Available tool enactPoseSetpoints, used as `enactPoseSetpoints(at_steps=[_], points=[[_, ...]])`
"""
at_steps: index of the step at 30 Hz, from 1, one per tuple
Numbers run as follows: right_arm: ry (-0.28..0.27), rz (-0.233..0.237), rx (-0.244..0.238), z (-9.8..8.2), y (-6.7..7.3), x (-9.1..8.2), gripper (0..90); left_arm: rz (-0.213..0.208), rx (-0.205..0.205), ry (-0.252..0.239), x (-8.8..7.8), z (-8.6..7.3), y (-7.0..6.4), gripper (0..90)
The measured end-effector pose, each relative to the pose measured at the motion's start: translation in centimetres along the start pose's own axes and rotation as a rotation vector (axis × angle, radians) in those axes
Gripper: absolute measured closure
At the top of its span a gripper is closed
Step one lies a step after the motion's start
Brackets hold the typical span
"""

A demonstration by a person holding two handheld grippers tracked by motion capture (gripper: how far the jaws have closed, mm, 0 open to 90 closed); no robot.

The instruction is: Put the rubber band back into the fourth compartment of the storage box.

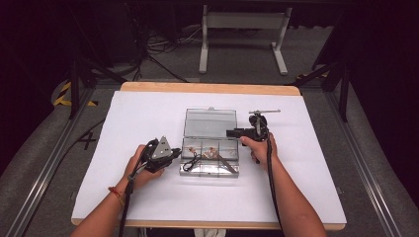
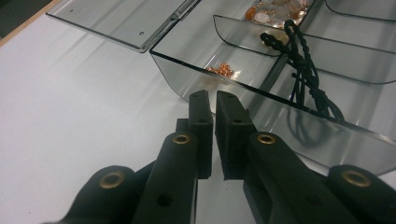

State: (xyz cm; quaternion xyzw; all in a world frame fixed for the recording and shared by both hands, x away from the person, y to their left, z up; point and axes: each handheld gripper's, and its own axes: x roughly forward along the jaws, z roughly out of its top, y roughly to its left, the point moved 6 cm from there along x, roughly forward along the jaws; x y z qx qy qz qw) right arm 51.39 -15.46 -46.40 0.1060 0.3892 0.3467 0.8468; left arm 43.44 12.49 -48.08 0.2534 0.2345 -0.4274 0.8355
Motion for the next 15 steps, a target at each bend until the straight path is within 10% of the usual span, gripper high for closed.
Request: enactPoseSetpoints(at_steps=[15], points=[[-0.034,-0.026,-0.088,0.1,0.3,-0.5,54.8,0.021,-0.249,-0.073,-1.3,0.9,4.5,56.5]])
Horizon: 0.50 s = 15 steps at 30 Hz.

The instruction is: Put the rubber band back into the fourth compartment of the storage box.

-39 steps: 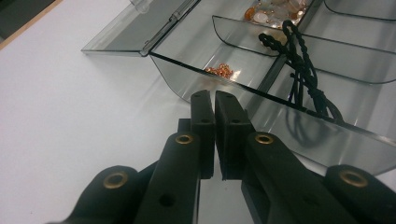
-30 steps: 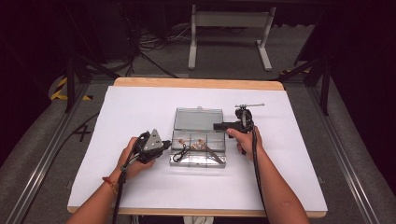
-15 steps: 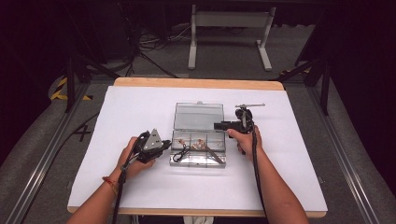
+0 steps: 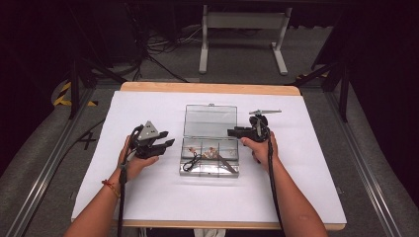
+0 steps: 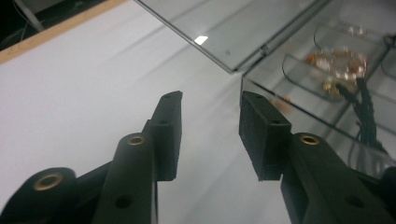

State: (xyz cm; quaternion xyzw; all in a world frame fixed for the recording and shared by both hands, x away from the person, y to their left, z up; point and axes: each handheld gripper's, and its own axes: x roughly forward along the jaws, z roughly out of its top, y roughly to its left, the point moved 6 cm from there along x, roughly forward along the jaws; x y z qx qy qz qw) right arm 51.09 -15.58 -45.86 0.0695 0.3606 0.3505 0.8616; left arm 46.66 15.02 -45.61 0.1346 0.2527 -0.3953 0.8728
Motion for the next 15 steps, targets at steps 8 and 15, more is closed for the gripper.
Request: enactPoseSetpoints(at_steps=[8,15], points=[[-0.012,-0.013,-0.048,0.1,0.2,-0.3,57.8,-0.046,-0.053,-0.016,0.9,1.5,0.1,48.2],[-0.028,-0.023,-0.079,0.1,0.3,-0.5,58.2,-0.030,-0.066,-0.003,2.0,2.1,0.4,42.3]])
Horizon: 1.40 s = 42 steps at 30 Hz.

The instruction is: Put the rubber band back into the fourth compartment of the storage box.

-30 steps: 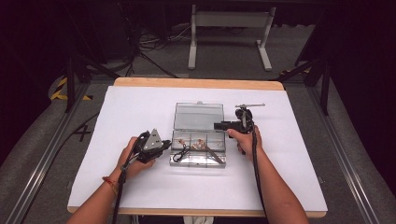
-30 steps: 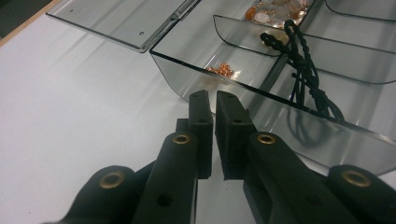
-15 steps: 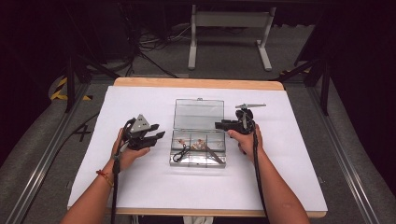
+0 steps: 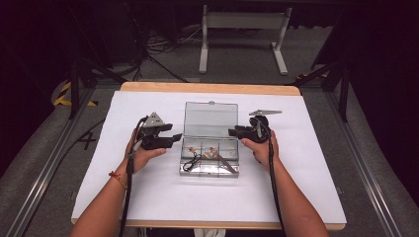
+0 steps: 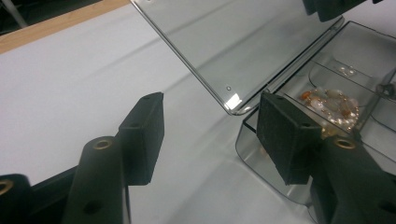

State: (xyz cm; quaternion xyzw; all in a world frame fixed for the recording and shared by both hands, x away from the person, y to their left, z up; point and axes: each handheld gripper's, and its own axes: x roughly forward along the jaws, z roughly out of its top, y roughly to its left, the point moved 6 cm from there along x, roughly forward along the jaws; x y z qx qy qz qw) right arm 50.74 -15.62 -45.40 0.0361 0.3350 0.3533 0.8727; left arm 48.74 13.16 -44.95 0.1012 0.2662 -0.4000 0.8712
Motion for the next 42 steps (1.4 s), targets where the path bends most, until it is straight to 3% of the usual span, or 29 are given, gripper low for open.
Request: enactPoseSetpoints(at_steps=[9,20,24,33,42], points=[[-0.025,-0.012,-0.049,-0.1,0.2,-0.2,59.0,0.011,-0.005,0.021,1.4,-0.2,0.0,40.8],[-0.052,-0.017,-0.084,-0.2,0.3,-0.4,60.1,-0.022,-0.025,0.027,2.2,0.0,-0.2,38.8],[-0.079,-0.027,-0.110,-0.2,0.4,-0.6,62.1,-0.028,-0.015,0.019,2.7,0.9,-0.7,42.0],[-0.097,-0.045,-0.161,-0.2,0.6,-0.9,64.7,-0.043,0.004,0.020,3.0,1.0,-1.1,55.3],[-0.113,-0.061,-0.203,-0.2,0.9,-1.2,68.0,-0.017,0.021,-0.010,2.6,1.3,-1.0,63.1]])
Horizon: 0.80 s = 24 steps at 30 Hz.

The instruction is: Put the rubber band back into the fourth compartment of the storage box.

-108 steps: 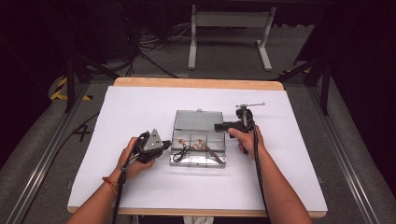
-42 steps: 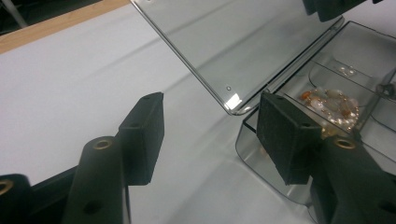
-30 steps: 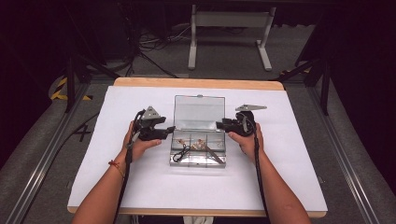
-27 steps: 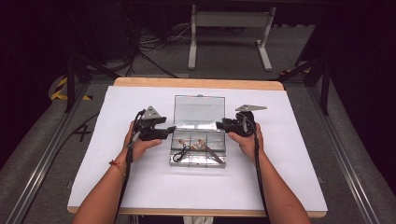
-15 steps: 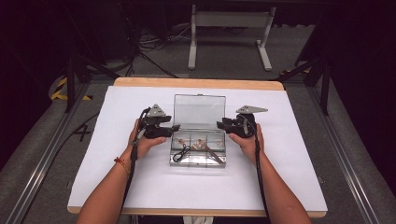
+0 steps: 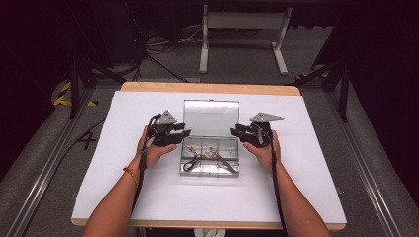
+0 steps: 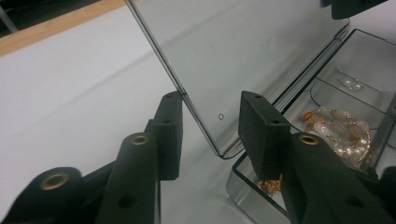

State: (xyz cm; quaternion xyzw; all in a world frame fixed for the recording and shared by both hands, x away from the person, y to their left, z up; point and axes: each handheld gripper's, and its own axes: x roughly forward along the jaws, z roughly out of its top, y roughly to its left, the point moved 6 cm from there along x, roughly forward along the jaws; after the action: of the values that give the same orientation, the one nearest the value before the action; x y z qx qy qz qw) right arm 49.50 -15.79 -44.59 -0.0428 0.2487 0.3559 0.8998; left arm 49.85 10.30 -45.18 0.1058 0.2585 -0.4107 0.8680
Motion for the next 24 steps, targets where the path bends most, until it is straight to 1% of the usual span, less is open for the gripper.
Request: enactPoseSetpoints(at_steps=[2,5,6,9,11,12,16,18,19,21,23,24], points=[[-0.004,0.000,-0.007,0.1,0.0,-0.1,69.5,0.015,0.016,-0.011,-0.2,0.2,0.1,66.9],[-0.009,-0.006,-0.024,0.1,0.2,-0.3,71.5,0.019,0.039,-0.022,-0.6,0.4,0.1,69.7],[-0.010,-0.008,-0.031,0.2,0.2,-0.4,72.0,0.026,0.050,-0.026,-0.8,0.4,0.1,70.4],[-0.012,-0.016,-0.049,0.2,0.4,-0.6,74.2,0.016,0.049,-0.038,-1.1,0.5,0.1,72.7],[-0.010,-0.017,-0.057,0.3,0.5,-0.8,75.6,0.020,0.067,-0.044,-1.5,0.7,0.1,74.4],[-0.010,-0.018,-0.065,0.3,0.5,-0.9,75.8,0.017,0.065,-0.045,-1.6,0.7,0.0,75.5],[-0.008,-0.014,-0.092,0.5,0.8,-1.2,76.2,0.011,0.091,-0.050,-2.2,0.8,-0.1,79.7],[-0.007,-0.007,-0.104,0.6,0.8,-1.3,76.2,0.006,0.094,-0.055,-2.3,0.8,-0.1,80.7],[-0.008,-0.007,-0.112,0.6,0.9,-1.4,76.1,0.001,0.101,-0.053,-2.4,0.8,-0.1,81.2],[-0.016,-0.002,-0.117,0.8,1.0,-1.7,75.4,-0.010,0.099,-0.061,-2.5,0.9,-0.3,82.0],[-0.014,-0.005,-0.141,0.9,1.2,-2.0,76.1,-0.012,0.117,-0.064,-2.7,0.9,-0.3,82.7],[-0.015,-0.004,-0.147,1.0,1.3,-2.1,76.3,-0.017,0.113,-0.065,-2.7,0.9,-0.5,82.5]])
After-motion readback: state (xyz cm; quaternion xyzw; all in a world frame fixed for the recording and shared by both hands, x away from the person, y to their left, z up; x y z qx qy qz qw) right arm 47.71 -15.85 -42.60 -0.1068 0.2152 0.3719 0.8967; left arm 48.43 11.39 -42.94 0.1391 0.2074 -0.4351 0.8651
